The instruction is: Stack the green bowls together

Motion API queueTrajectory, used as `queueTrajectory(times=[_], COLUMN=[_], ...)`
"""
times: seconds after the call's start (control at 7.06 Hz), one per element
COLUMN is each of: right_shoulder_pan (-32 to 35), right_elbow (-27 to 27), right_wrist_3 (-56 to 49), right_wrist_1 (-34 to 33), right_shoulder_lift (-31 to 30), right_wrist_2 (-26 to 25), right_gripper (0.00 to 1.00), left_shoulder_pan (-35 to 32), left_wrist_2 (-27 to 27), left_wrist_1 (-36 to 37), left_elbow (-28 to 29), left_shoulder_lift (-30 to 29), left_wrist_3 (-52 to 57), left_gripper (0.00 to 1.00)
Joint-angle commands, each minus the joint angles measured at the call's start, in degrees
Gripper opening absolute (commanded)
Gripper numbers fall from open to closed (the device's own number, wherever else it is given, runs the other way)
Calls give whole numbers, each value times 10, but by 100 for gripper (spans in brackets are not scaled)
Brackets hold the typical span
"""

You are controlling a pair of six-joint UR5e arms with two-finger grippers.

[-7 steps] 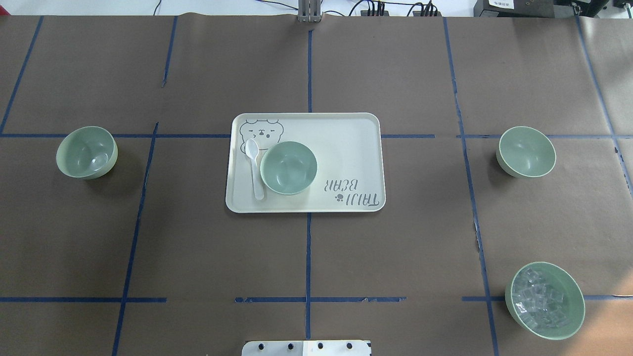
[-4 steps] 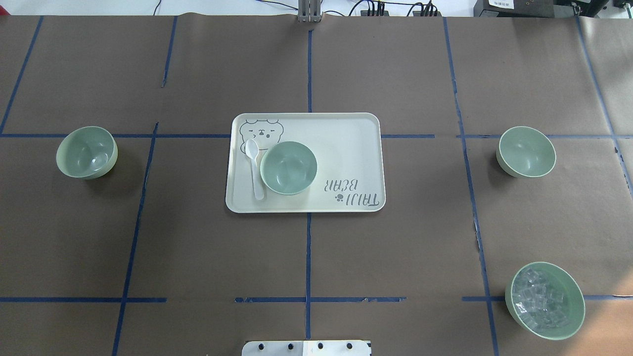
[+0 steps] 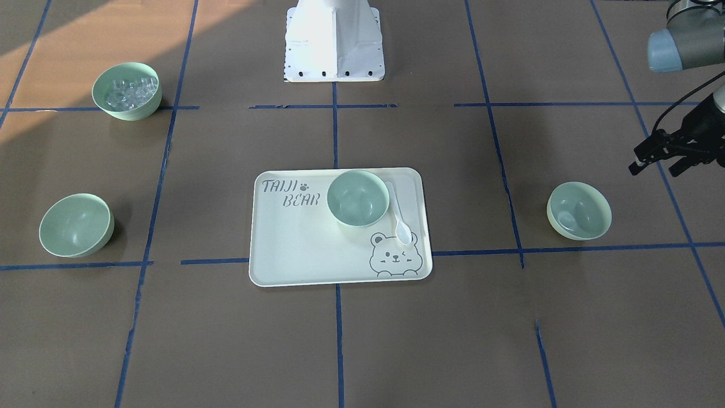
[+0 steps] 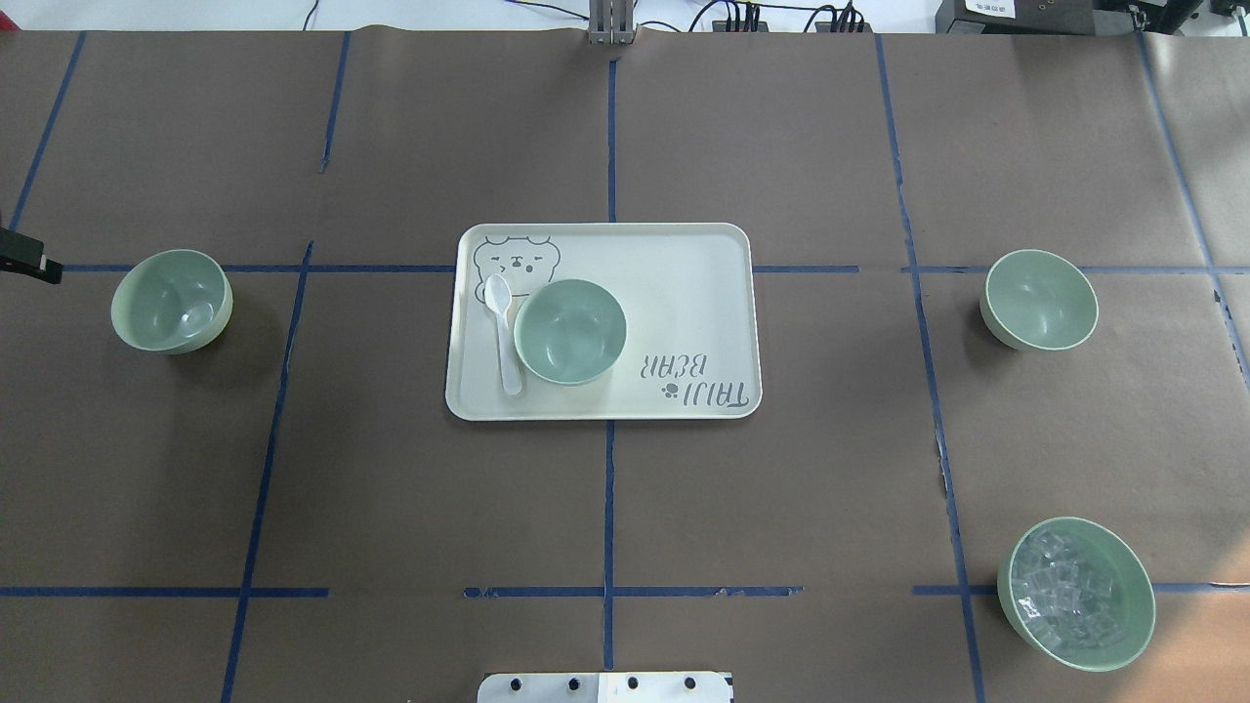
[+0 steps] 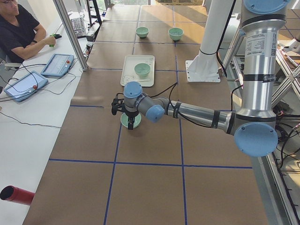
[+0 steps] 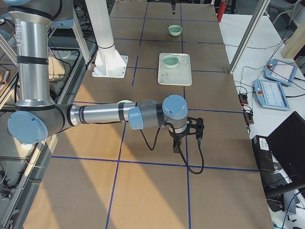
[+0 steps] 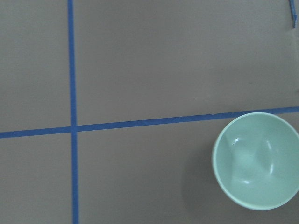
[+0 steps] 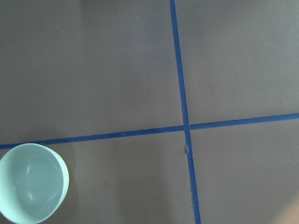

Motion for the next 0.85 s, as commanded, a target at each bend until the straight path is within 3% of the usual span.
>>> queueTrajectory(times=[0.0,0.71], right_shoulder_pan=[-12,-31], right_elbow=[-12,-12], right_wrist_3=[4,7], right_wrist_1=[30,52], right_shoulder_lift=[-5,-6], right_wrist_2=[1,2], right_gripper=[100,100], left_shoulder_pan=[66,78], left_wrist_2=[56,91], left_wrist_1=[-44,-63], left_elbow=[36,104], left_shoulder_lift=[-24,-57], left_wrist_3=[-96,-98], left_gripper=[100,89])
